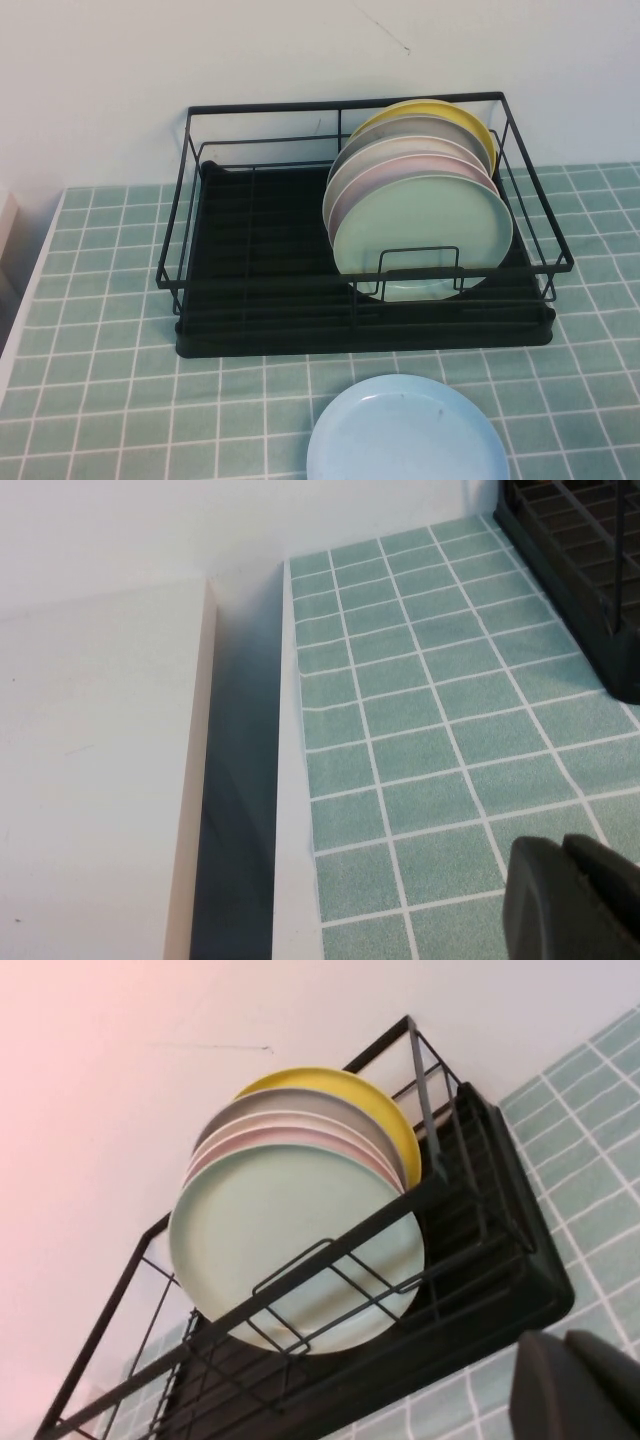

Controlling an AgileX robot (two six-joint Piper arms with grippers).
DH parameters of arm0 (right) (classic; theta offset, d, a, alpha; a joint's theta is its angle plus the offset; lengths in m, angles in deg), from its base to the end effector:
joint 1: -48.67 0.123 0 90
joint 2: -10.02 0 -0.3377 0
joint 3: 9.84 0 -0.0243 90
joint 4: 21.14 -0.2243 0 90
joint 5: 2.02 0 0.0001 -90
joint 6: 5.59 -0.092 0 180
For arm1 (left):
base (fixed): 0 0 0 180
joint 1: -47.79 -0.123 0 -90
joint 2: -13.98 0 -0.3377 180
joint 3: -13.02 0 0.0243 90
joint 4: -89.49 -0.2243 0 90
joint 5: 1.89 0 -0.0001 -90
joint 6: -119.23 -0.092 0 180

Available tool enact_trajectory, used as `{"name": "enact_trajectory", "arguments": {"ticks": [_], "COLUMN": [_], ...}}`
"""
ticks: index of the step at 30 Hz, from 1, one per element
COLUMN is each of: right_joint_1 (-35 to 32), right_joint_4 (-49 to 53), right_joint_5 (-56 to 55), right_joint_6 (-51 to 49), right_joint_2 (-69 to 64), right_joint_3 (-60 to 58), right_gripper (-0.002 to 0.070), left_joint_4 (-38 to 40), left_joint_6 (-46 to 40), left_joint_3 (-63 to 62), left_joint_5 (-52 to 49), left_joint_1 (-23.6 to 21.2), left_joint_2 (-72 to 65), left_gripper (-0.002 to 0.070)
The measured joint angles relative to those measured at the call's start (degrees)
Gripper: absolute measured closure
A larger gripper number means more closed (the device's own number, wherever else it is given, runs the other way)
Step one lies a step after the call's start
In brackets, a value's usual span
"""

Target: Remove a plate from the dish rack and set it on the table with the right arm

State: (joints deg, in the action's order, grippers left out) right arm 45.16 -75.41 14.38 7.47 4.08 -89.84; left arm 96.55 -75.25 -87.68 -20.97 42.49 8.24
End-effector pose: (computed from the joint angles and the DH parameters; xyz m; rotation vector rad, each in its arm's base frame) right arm -0.0234 0.0226 0.1891 0.4659 1.6476 0.6714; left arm -0.0250 -0.0060 0.1781 0.0682 1.8152 0.1257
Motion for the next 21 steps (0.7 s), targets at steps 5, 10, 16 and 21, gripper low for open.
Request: {"name": "enact_trajectory", "arguments": {"ticks": [5,10,16,21], "right_joint_1": [0.00,0.00,0.00,0.00], "right_joint_4": [-0.08,-0.60,-2.71,-6.27], "right_joint_5": [-2.16,-6.37,-8.58,-8.82], "right_joint_6": [8.09,23.25,26.45,26.82], "right_joint_2": [0.00,0.00,0.00,0.00], "right_joint_3": [0.00,0.00,0.00,0.00], "right_gripper": [0.0678,0.0678,0.0678,0.0678], "left_joint_4": [0.00,0.00,0.00,0.00], "left_joint_6": [0.00,0.00,0.00,0.00], "left_joint_3": [0.00,0.00,0.00,0.00], "left_joint_5": [0.00,0.00,0.00,0.00], "left_joint_1": [0.00,0.00,0.00,0.00], "left_joint_2": [0.00,0.00,0.00,0.00], "left_gripper": [0.0678,0.0678,0.0678,0.0678]}}
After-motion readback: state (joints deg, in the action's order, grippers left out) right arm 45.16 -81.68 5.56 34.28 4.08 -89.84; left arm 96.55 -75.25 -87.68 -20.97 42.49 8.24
